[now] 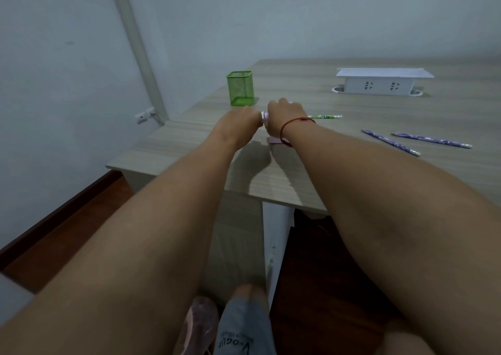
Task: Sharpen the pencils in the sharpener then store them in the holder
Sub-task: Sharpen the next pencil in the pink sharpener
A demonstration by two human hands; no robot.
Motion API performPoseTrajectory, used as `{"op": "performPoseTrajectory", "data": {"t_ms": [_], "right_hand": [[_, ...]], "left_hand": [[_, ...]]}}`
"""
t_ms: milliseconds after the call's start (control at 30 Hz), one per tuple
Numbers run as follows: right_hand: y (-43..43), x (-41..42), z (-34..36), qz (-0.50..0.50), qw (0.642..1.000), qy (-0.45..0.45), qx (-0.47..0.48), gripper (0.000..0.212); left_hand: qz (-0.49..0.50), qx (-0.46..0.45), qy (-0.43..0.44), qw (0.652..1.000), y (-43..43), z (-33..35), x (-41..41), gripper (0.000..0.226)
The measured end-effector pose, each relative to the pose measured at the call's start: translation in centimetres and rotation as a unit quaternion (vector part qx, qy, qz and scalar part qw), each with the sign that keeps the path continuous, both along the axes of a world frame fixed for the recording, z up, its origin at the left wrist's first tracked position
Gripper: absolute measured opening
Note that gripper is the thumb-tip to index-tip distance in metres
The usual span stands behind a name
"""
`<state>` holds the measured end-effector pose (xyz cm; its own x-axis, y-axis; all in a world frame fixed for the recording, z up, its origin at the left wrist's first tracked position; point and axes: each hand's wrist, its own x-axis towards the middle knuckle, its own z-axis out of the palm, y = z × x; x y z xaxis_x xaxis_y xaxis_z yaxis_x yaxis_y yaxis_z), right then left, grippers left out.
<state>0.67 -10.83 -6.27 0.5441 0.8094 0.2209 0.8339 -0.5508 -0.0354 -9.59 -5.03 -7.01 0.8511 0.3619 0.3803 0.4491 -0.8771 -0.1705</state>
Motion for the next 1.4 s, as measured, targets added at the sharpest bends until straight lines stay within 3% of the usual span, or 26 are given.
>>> {"op": "performPoseTrajectory", "data": {"t_ms": [267,533,733,967,1400], "right_hand": [[-0.4,0.6,0.2,0.024,1.0,0.003,-0.008,0.042],[-0.5,1.1,0.1,0.05,0.999,-0.013,0.01,0.04],[-0.4,1.4,-0.3,0.051,0.998,-0.016,0.029,0.042],[-0.2,2.0,-0.2,0.064,0.998,-0.015,0.002,0.043],[0.4,1.4,0.7,0.022,0.999,0.02,-0.015,0.042]], "left_hand": [[0.054,-0.144,0.058,0.986,-1.0,-1.0,0.9,0.027],[0.045,-0.128,0.102,0.986,1.4,-2.2,2.2,0.03],[-0.017,-0.052,0.132,0.99,2.9,-1.5,2.3,0.034],[-0.001,-0.003,0.148,0.989,4.7,0.4,4.2,0.03],[-0.008,0.052,0.028,0.998,3.4,3.4,2.9,0.027]]}}
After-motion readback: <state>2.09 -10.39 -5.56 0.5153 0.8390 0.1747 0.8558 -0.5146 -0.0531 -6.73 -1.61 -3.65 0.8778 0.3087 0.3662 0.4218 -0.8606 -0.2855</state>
